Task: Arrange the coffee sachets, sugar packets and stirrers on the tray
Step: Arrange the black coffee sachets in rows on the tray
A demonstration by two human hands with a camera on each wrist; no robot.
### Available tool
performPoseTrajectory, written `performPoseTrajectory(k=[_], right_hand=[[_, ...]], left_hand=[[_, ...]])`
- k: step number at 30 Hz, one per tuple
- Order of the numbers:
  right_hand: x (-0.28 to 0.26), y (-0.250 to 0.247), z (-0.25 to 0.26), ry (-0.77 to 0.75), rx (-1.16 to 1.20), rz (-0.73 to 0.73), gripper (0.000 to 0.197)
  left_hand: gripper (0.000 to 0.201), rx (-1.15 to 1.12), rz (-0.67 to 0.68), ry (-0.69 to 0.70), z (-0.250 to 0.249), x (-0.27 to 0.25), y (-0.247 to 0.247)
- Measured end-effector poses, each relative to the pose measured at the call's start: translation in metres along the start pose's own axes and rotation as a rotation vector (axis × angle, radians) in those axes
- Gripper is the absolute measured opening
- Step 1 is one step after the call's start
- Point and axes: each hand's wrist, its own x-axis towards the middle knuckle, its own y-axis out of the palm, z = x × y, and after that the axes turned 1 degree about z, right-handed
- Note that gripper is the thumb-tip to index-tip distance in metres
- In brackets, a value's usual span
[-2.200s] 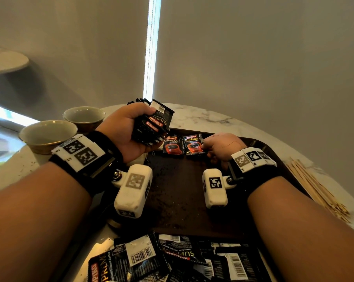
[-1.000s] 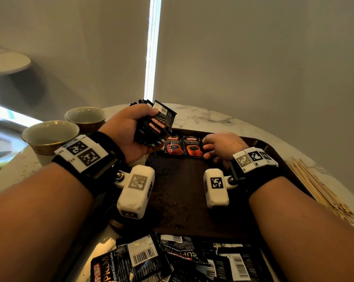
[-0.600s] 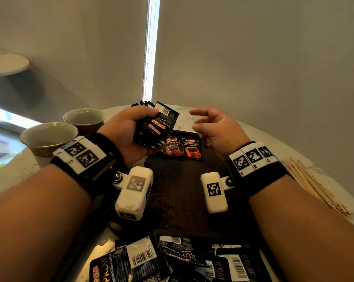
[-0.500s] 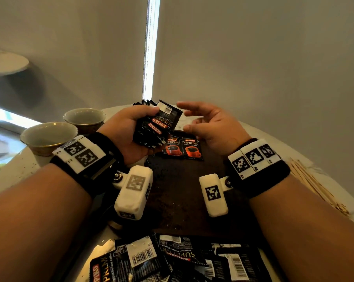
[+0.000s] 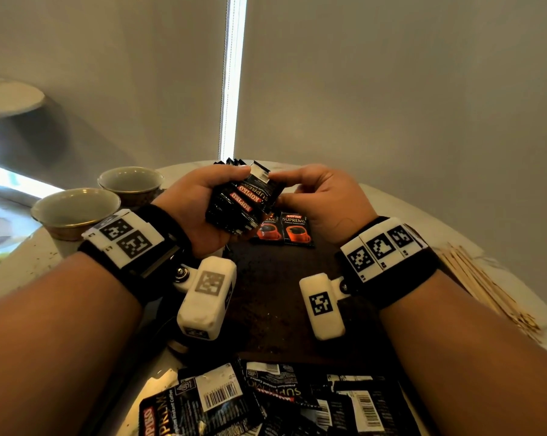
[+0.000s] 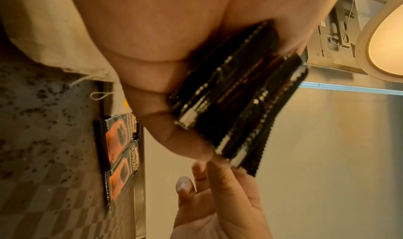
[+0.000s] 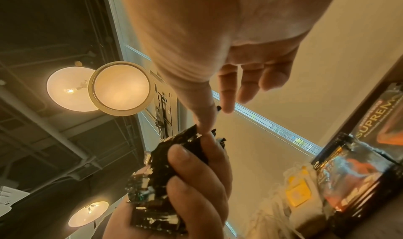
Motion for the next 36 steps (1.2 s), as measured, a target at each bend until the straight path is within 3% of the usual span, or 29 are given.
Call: performPoseTrajectory(k=[3,10,15,18,20,28,36], right_hand=[[0.001,0.0,-0.001,0.014,0.062,-0.018,0.024],[0.006,0.004,-0.01,-0.03,0.015,-0.127,0.019],[0.009,-0.001,-0.024,0.186,0.042,-0.238,0.009],[0.01,0.001,-0.034,0.442,0.164,-0.172,0.013],[0.009,0.003,-0.037,0.535,0.173,-0.093,0.019],[0.004,0.008,-0.03,0.676,0.284,0.077,0.017],[0.004,0.006,-0.026,0.662,0.163,0.161,0.022]], left_hand=[[0.032,-0.01,0.009,-0.006,-0.001,0.0,0.0],[0.04,0.032,-0.009,-0.022,0.0,0.001,0.001],[0.031,0.058,-0.143,-0.003,-0.001,0.004,-0.002],[0.027,0.051,-0.174,0.015,-0.002,0.006,-0.004],[0.031,0.05,-0.184,0.008,-0.003,0.005,-0.005],[0.05,0.041,-0.176,0.01,-0.003,0.007,-0.002],[0.07,-0.053,-0.213,0.093,-0.001,0.014,-0.009]])
